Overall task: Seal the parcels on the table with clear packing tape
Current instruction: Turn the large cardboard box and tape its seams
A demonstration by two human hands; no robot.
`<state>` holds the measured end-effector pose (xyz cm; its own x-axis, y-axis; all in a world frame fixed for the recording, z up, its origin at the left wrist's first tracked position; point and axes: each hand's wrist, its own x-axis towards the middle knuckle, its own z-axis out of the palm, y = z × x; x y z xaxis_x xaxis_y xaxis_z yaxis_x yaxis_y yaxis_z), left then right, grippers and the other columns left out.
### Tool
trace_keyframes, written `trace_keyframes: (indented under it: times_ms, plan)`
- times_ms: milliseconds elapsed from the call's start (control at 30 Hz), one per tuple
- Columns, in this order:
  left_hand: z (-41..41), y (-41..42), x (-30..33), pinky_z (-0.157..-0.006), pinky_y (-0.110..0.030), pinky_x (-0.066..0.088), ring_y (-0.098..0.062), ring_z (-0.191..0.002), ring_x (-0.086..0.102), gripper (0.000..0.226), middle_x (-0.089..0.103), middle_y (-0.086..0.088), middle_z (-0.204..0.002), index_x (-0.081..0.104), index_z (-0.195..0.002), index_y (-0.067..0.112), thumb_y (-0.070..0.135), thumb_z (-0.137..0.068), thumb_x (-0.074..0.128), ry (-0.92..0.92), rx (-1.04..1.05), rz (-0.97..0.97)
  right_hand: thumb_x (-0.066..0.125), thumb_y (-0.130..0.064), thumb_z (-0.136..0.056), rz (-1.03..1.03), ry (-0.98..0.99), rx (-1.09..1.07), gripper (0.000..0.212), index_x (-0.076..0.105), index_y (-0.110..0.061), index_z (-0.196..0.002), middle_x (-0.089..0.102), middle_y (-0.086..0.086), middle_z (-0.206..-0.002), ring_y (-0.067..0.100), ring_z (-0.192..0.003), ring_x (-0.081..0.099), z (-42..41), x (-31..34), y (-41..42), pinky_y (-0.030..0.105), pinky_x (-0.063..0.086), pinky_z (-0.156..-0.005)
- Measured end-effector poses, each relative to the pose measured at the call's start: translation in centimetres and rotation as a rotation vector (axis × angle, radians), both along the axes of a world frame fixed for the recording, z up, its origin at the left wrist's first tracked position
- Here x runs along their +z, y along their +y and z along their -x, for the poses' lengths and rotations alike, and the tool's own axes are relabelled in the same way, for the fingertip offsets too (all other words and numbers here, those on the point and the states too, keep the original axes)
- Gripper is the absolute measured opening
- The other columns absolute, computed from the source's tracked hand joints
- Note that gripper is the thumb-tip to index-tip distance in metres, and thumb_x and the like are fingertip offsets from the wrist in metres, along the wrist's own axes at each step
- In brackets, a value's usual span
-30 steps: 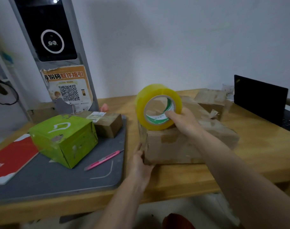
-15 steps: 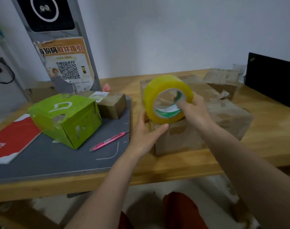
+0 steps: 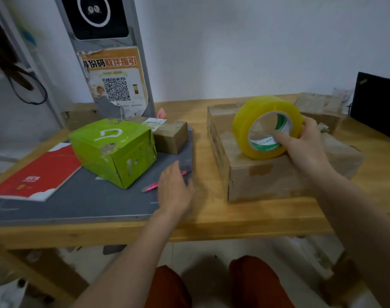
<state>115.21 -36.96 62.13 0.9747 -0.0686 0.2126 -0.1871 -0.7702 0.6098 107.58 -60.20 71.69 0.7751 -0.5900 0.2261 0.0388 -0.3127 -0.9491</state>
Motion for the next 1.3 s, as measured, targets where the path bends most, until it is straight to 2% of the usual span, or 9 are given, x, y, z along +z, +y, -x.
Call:
trace_keyframes:
  times_ms: [100,233,333,500,600,767,867,1033,1300]
  plan:
    - [-1.9,1.7,-0.1,-0.112,-0.036,0.032,-0.028,-0.133,0.044,0.039,0.051,-0.012,-0.141,0.049,-0.136,0.006,0.013,-0.098,0.05,-0.044,0.063,-0.321,0.07,-0.033,-0.087,0.024,-0.058,-0.045,0.074,0.029,-0.022,-0.147,0.051,0.0,-0.134,0.019,-0.122,0.051,0.7,0.3,1.3,0.042,0.044,-0.103]
    - [-3.1,2.5,0.6,-0.089,-0.037,0.043,-0.031,-0.117,0.05,0.022,0.057,-0.015,-0.123,0.063,-0.116,0.004,0.013,-0.099,0.051,0.011,0.033,-0.449,0.062,-0.023,-0.093,0.033,-0.097,-0.081,0.074,0.019,-0.019,-0.152,0.048,-0.004,-0.128,0.011,-0.119,0.046,1.2,0.6,1.9,0.028,0.036,-0.092]
    - [-4.1,3.2,0.8,-0.09,-0.036,0.043,-0.032,-0.116,0.051,0.022,0.045,-0.017,-0.131,0.063,-0.117,-0.001,0.01,-0.101,0.052,0.057,0.02,-0.471,0.061,-0.02,-0.094,0.017,-0.127,-0.089,0.07,0.02,-0.018,-0.151,0.04,-0.008,-0.126,0.007,-0.12,0.04,1.2,0.6,1.6,0.026,0.035,-0.094]
    - [-3.9,4.2,2.0,-0.072,-0.039,0.046,-0.03,-0.088,0.061,0.016,0.066,-0.014,-0.101,0.071,-0.095,0.008,0.022,-0.097,0.064,0.094,-0.016,-0.308,0.061,-0.021,-0.093,0.045,-0.079,-0.085,0.068,0.024,-0.019,-0.149,0.046,0.0,-0.134,0.016,-0.121,0.047,0.6,1.0,1.3,0.028,0.035,-0.088]
    - [-2.5,3.6,3.1,-0.069,-0.039,0.048,-0.023,-0.077,0.063,0.013,0.068,-0.005,-0.086,0.054,-0.089,0.018,0.016,-0.095,0.065,0.076,-0.101,0.033,0.064,-0.02,-0.092,0.046,-0.029,-0.073,0.066,0.029,-0.013,-0.147,0.044,0.005,-0.138,0.021,-0.124,0.045,-0.3,1.4,0.8,0.028,0.036,-0.088]
    - [-0.2,1.7,6.9,-0.045,-0.025,0.045,-0.015,-0.05,0.058,0.008,0.073,-0.011,-0.079,0.058,-0.092,0.013,0.014,-0.094,0.066,0.343,-0.444,0.506,0.077,-0.021,-0.082,0.043,0.061,-0.044,0.054,0.054,-0.009,-0.129,0.059,0.007,-0.123,0.025,-0.113,0.057,-1.3,1.6,-0.3,0.042,0.05,-0.094]
    - [-0.2,1.1,8.3,-0.042,-0.018,0.037,-0.008,-0.048,0.05,0.005,0.072,-0.009,-0.074,0.063,-0.092,0.008,0.012,-0.095,0.063,0.487,-0.459,0.558,0.073,-0.009,-0.084,-0.079,0.024,0.019,0.022,0.066,-0.017,-0.102,0.069,0.005,-0.097,0.027,-0.1,0.066,-1.2,1.1,-0.7,0.047,0.054,-0.092]
    - [-1.1,1.5,9.6,-0.049,-0.014,0.045,-0.007,-0.059,0.052,0.028,0.061,-0.007,-0.076,0.06,-0.116,-0.012,0.002,-0.093,0.052,0.828,-0.668,0.672,0.065,-0.004,-0.088,-0.139,0.007,0.06,0.023,0.064,-0.026,-0.094,0.069,0.003,-0.098,0.026,-0.101,0.066,-1.6,0.9,-0.6,0.044,0.053,-0.093]
    - [-3.3,2.3,10.5,-0.038,-0.013,0.033,-0.007,-0.046,0.043,0.045,0.059,-0.014,-0.076,0.071,-0.101,-0.007,0.028,-0.073,0.071,0.729,-0.666,0.372,0.066,0.002,-0.084,-0.198,-0.016,0.076,0.03,0.064,-0.027,-0.092,0.07,0.002,-0.096,0.027,-0.102,0.065,-2.3,0.5,-1.1,0.049,0.052,-0.096]
